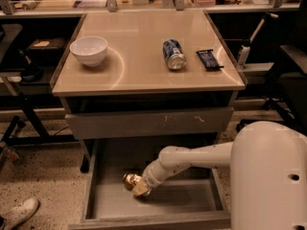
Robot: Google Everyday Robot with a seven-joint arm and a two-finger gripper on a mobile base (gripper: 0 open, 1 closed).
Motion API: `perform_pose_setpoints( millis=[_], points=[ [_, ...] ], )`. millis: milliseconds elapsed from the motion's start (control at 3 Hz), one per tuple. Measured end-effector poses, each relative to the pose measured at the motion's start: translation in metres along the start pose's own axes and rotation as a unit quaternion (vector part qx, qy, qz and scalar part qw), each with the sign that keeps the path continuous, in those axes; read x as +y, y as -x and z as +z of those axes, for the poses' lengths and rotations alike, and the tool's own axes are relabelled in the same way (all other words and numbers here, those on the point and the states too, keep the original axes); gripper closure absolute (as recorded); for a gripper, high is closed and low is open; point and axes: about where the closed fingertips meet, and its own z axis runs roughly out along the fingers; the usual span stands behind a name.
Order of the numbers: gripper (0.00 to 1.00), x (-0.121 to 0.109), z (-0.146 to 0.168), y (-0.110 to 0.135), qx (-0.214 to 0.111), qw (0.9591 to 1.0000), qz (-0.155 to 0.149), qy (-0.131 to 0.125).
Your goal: Pick orange can from middle drawer and place on counter
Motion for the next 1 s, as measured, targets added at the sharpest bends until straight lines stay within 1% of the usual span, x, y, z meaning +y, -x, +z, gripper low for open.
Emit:
perform_pose_setpoints(
  millis=[333,667,1000],
  points=[
    [1.0,0.012,-0.02,0.011,-0.003,1.0,-0.001,0.001],
    [1.0,0.028,-0.052,0.031,-0.002,1.0,-0.001,0.001],
    [1.0,0.057,-0.13,0.072,0.004,0.9998,-0.01,-0.015]
  ],
)
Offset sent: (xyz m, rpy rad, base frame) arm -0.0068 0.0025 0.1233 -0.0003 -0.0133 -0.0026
